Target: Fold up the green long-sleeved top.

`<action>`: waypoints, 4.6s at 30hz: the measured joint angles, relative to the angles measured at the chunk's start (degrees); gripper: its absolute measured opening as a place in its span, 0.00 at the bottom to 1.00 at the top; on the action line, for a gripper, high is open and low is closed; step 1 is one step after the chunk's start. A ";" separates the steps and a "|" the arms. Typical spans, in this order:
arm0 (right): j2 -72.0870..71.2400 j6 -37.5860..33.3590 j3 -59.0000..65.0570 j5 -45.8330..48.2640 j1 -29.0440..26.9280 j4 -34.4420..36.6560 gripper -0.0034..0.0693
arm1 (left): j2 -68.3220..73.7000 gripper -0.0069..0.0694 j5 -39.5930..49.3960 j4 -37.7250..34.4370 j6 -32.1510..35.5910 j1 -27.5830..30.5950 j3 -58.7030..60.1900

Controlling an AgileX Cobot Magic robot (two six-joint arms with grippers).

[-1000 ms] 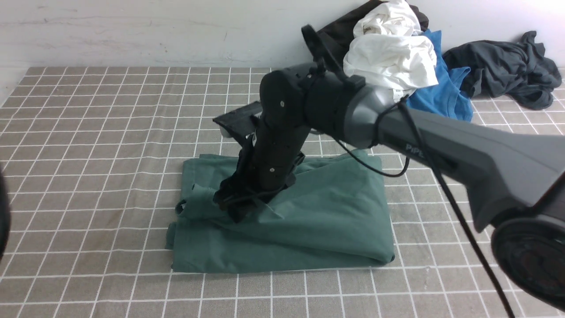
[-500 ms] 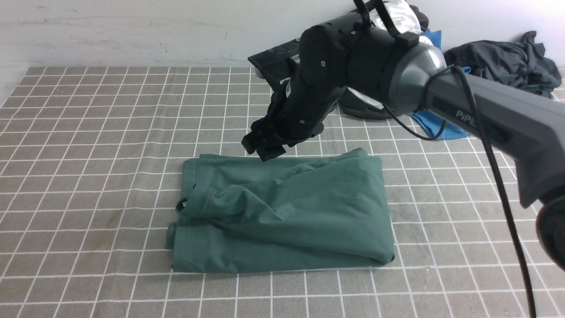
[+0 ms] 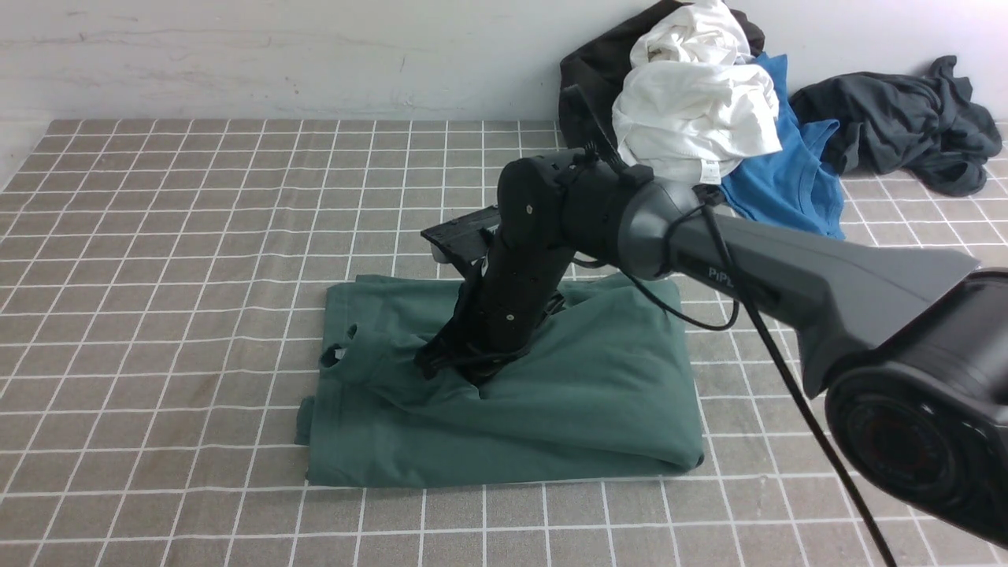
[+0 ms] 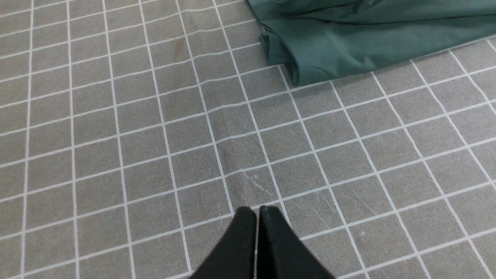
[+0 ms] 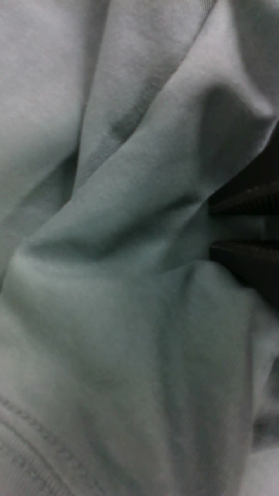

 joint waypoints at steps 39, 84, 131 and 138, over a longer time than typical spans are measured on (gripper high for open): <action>-19.78 -1.10 -6.47 7.04 7.17 -1.54 0.33 | -0.11 0.08 -1.61 0.11 0.13 0.00 0.05; -124.86 2.35 92.15 -46.16 6.99 -2.95 0.03 | -0.11 0.08 -1.61 0.11 0.13 0.00 0.05; -137.70 18.58 118.28 -43.66 -40.82 -18.68 0.03 | -0.18 0.08 -1.42 0.11 0.13 0.00 0.05; -137.70 18.58 118.28 -43.66 -40.82 -18.68 0.03 | -0.18 0.08 -1.42 0.11 0.13 0.00 0.05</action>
